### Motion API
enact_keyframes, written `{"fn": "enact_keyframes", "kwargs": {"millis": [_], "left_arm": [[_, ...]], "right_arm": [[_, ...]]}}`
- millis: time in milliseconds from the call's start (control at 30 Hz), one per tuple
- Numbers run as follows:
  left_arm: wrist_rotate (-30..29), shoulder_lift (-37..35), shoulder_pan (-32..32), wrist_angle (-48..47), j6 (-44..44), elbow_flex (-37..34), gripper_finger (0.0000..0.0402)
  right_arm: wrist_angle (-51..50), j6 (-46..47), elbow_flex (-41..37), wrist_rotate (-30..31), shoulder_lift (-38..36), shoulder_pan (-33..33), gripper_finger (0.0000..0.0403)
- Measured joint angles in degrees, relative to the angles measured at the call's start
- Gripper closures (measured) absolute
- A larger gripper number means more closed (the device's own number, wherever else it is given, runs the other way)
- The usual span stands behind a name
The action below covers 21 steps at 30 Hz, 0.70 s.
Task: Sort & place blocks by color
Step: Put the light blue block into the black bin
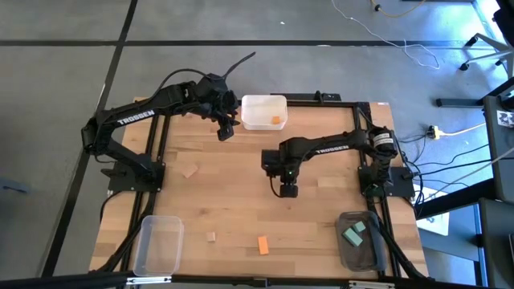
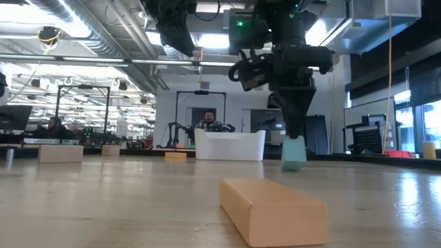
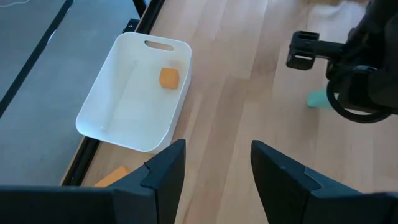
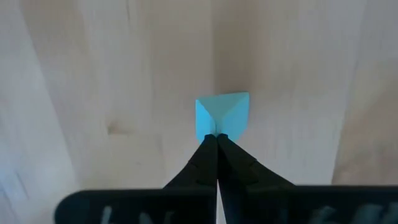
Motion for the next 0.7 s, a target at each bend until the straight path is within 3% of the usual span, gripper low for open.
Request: {"fn": "enact_keyframes", "kwargs": {"millis": [267,700], "left_arm": [[0.0,0.0,0.0,0.0,0.0,0.0,0.0227],[0.0,0.0,0.0,0.0,0.0,0.0,0.0227]], "right_arm": [[-3.8,2.3,0.0,0.1,-1.6,1.9,0.0403],[-9.8,8.7,0.1,2.1,-12.6,2.6,0.0403]]}}
